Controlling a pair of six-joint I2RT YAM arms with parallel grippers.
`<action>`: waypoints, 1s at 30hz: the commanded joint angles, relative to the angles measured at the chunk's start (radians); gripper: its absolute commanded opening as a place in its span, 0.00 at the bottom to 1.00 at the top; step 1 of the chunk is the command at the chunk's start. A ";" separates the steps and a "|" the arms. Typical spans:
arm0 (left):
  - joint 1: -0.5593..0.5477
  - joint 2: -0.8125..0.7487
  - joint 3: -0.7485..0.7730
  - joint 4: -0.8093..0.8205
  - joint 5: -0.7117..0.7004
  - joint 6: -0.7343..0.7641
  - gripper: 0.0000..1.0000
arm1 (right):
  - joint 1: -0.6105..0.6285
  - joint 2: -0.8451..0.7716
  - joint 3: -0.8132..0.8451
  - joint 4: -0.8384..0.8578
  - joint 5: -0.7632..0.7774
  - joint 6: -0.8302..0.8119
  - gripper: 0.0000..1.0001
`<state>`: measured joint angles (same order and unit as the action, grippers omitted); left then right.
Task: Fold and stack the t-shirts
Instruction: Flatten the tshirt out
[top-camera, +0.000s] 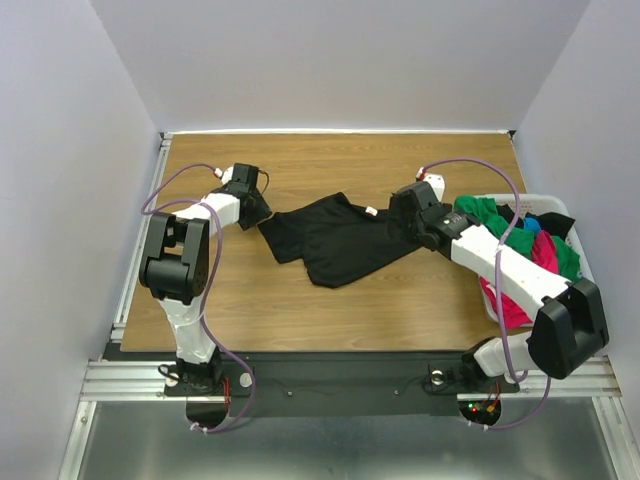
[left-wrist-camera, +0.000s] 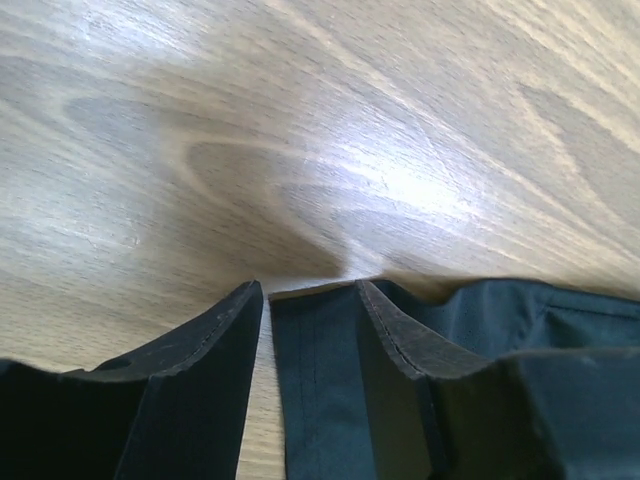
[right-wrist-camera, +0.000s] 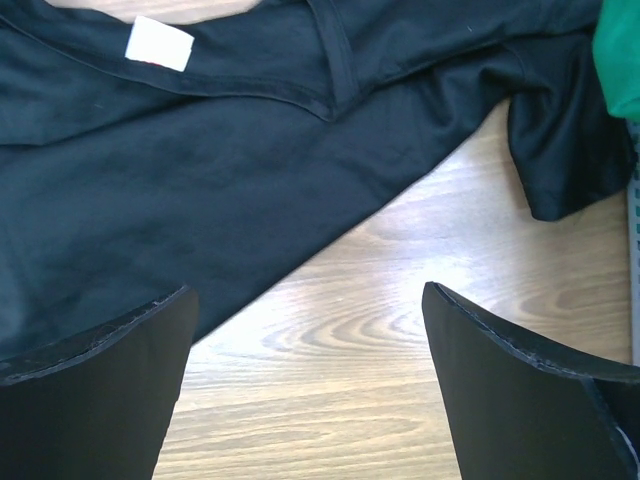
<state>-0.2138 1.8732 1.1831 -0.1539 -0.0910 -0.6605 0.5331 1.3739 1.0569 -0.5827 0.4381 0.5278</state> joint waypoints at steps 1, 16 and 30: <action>-0.047 0.021 -0.014 -0.082 -0.068 0.016 0.50 | -0.012 -0.024 0.000 0.035 0.028 -0.003 1.00; -0.108 0.070 0.001 -0.104 -0.061 0.015 0.00 | -0.033 -0.042 -0.035 0.046 0.050 -0.018 1.00; -0.041 -0.302 -0.089 -0.200 -0.391 -0.048 0.00 | -0.048 -0.115 -0.104 0.047 0.042 -0.052 1.00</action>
<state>-0.2996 1.7287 1.1378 -0.2939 -0.3252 -0.6689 0.4904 1.2800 0.9581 -0.5678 0.4786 0.4984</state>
